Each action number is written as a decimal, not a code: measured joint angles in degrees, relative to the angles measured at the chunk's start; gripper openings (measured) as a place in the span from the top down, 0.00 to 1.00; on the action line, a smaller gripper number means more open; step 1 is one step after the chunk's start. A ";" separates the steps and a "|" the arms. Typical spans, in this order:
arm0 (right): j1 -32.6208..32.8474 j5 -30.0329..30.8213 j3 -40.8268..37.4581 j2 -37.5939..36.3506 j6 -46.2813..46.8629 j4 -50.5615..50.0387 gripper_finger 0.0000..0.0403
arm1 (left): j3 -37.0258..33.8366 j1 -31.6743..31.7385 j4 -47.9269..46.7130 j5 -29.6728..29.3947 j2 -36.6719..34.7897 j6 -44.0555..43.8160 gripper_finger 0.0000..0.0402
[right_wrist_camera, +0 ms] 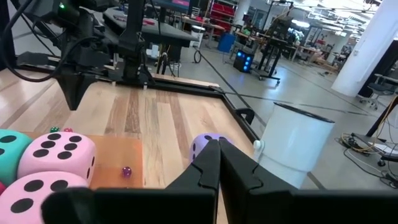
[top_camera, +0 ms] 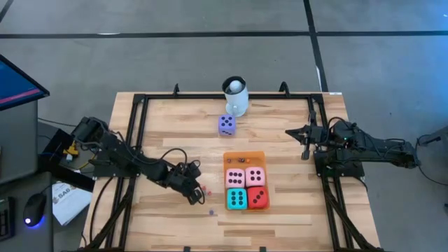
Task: Pick & Place Dice
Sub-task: Put the left small pink dice into the orange bin
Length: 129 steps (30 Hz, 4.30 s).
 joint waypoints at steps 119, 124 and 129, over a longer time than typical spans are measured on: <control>0.02 -0.04 0.00 0.01 -0.96 -1.41 1.00 | -0.22 3.37 5.55 -0.03 4.75 9.19 0.41; 0.00 -0.02 0.00 0.00 -0.96 -1.72 1.00 | -0.17 3.37 7.03 0.81 5.55 10.52 0.41; 0.01 -0.03 0.00 0.02 -0.97 -2.03 1.00 | -0.14 3.37 7.08 0.89 6.47 10.59 0.41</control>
